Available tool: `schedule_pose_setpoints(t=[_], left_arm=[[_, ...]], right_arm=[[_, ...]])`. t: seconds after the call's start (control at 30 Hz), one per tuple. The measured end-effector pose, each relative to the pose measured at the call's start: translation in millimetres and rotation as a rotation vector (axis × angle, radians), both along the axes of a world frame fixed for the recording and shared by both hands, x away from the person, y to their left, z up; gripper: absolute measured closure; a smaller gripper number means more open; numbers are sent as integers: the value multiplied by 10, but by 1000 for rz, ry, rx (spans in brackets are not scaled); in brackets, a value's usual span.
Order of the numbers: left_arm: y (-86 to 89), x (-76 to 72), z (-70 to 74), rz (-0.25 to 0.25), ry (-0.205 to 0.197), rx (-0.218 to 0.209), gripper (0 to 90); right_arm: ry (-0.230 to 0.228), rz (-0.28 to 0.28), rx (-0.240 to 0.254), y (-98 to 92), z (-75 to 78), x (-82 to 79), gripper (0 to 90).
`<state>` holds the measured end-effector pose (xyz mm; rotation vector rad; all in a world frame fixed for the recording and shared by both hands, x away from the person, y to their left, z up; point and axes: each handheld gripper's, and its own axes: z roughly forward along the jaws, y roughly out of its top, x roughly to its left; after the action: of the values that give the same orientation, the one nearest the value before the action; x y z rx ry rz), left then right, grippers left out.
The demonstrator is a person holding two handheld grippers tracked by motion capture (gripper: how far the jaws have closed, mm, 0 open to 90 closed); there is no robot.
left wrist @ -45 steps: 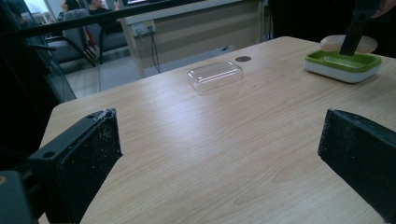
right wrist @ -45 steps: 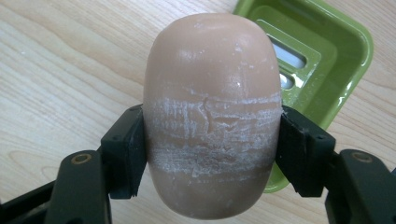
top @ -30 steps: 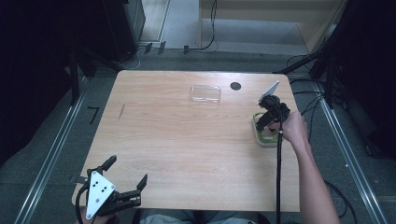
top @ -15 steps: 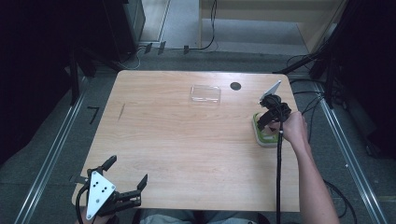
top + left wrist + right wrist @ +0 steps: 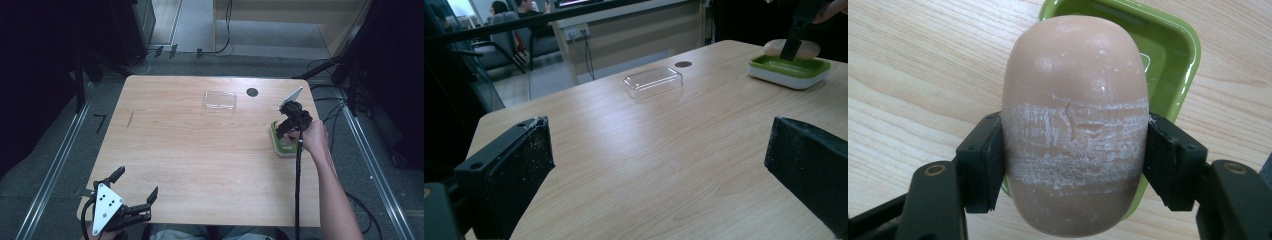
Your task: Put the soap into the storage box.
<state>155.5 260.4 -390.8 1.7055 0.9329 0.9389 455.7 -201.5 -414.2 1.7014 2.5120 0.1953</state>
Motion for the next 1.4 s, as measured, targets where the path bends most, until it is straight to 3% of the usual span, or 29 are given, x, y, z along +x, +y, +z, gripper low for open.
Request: schedule_pose_setpoints(t=[1.4], left_arm=[[0, 2, -1, 0, 1, 0, 0]], right_arm=[[18, -98, 31, -103, -238, 128, 336]])
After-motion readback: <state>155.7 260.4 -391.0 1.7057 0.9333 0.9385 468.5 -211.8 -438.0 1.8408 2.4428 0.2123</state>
